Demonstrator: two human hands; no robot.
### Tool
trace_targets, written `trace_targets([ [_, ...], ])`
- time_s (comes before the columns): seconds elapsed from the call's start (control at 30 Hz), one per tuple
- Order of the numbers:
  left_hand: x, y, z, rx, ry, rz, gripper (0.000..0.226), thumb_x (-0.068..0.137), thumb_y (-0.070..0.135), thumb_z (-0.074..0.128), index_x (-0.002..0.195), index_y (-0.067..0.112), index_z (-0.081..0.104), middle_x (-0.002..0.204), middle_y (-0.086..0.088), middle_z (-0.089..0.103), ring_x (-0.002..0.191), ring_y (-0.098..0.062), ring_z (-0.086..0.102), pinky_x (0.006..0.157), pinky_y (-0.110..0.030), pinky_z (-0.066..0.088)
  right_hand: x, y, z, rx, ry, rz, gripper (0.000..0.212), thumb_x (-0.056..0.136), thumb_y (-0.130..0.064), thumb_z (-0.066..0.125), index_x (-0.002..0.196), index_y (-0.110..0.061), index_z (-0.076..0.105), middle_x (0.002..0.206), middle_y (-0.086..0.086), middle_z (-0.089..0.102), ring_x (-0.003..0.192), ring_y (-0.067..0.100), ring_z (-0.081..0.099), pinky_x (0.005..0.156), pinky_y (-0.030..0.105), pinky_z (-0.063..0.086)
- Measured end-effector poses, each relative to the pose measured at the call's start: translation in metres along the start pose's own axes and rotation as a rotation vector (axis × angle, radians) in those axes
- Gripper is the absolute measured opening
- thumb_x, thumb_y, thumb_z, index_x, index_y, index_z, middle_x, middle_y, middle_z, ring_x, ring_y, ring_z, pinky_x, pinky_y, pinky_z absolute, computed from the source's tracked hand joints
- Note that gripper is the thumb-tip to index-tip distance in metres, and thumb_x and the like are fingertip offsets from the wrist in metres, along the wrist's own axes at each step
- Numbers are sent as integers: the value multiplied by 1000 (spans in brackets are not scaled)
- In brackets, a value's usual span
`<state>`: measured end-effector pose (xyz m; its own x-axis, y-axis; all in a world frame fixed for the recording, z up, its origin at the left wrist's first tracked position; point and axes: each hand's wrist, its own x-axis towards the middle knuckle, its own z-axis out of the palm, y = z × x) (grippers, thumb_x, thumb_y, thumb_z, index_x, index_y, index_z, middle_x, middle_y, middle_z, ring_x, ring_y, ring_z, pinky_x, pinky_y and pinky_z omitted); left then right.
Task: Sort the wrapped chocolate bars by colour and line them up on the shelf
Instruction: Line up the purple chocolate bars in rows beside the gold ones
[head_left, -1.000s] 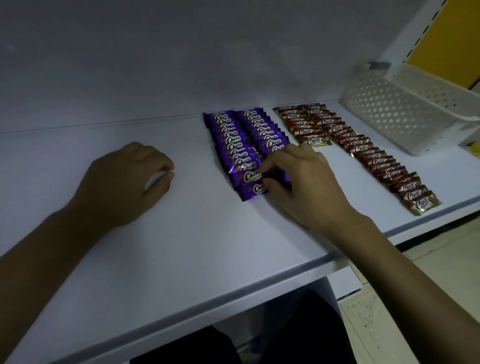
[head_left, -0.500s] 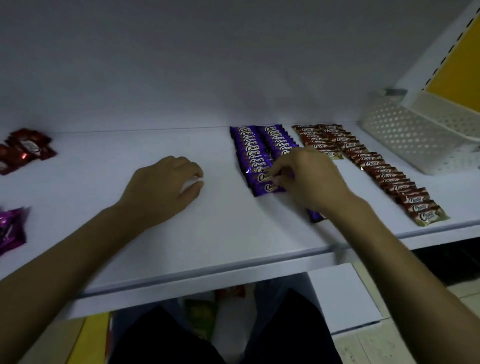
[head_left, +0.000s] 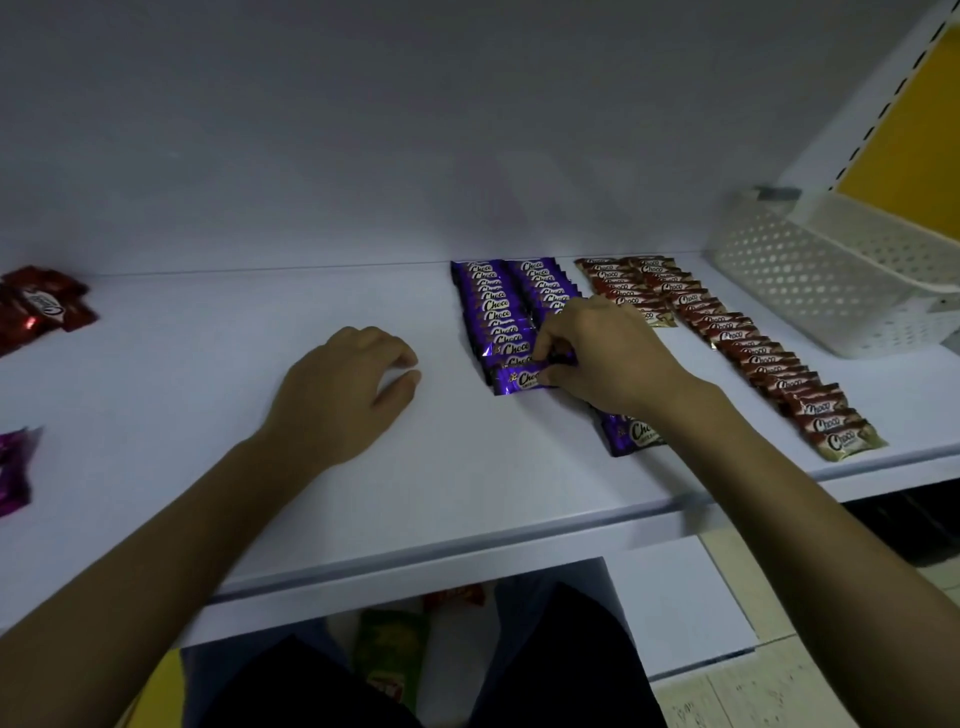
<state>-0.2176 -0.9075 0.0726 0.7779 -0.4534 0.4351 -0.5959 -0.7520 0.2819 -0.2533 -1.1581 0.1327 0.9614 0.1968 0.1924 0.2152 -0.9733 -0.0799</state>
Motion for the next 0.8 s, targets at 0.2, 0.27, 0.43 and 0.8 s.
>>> trace_targets([
  [0.2, -2, 0, 0, 2, 53, 16, 52, 87, 48, 33, 104, 13, 68, 102, -2, 68, 93, -25, 62, 73, -38, 54, -1, -8, 1, 74, 80, 30, 18, 82, -21, 69, 100, -22, 68, 93, -1, 59, 97, 23, 53, 86, 39, 43],
  [0.27, -1, 2, -1, 10, 44, 9, 53, 87, 47, 31, 105, 14, 68, 103, -2, 68, 93, -26, 62, 72, -38, 54, 3, -21, 3, 129, 143, 23, 16, 83, -16, 66, 98, -19, 69, 94, 3, 61, 96, 25, 53, 82, 34, 42],
  [0.43, -12, -5, -21, 150, 19, -26, 52, 87, 40, 27, 103, 15, 69, 99, -4, 69, 87, -28, 64, 66, -38, 53, 33, -89, 24, 262, 157, -90, 27, 89, -15, 56, 116, -15, 62, 118, 8, 57, 111, 27, 49, 89, 36, 41],
  [0.8, -142, -64, -110, 524, 103, -461, 84, 75, 77, 40, 139, 23, 48, 149, -11, 40, 135, -35, 38, 105, -53, 34, 66, -228, 82, 464, -22, -325, 45, 95, -36, 50, 136, -18, 45, 136, 7, 47, 125, 26, 41, 104, 37, 32],
])
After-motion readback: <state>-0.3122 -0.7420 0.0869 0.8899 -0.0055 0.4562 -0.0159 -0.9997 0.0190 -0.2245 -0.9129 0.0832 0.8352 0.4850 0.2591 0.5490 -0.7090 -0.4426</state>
